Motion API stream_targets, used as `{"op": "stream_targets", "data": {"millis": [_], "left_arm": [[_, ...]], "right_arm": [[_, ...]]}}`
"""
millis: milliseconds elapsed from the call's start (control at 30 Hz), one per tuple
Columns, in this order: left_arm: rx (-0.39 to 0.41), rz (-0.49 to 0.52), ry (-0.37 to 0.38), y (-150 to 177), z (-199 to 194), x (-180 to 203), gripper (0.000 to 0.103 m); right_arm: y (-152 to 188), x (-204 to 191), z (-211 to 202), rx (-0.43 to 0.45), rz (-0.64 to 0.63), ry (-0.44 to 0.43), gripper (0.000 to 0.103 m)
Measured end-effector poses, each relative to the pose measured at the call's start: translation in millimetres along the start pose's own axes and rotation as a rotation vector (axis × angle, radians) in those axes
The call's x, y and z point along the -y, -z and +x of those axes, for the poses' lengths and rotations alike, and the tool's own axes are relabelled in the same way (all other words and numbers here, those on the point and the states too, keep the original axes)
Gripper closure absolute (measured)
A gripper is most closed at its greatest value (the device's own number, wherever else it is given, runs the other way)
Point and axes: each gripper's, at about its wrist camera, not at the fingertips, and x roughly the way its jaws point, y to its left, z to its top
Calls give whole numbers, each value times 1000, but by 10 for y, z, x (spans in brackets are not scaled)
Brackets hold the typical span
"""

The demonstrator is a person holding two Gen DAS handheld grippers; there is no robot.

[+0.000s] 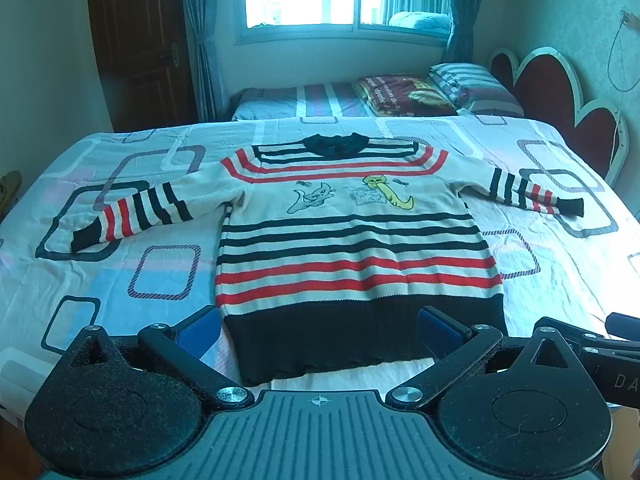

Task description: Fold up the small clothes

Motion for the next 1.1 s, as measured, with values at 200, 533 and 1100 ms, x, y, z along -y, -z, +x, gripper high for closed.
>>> {"op": "stream_targets", "data": {"millis": [200, 533, 1100], "left_arm": [[-6, -3, 3, -1, 22, 8, 0], [-21, -6, 5, -16, 76, -7, 0], [-25, -10, 11, -7, 103, -21, 0]], "right_arm": [[-5, 16, 17, 3, 3, -6, 1], [-7, 18, 29, 4, 2, -7, 1], [6, 0, 55, 3, 5, -1, 1]]}}
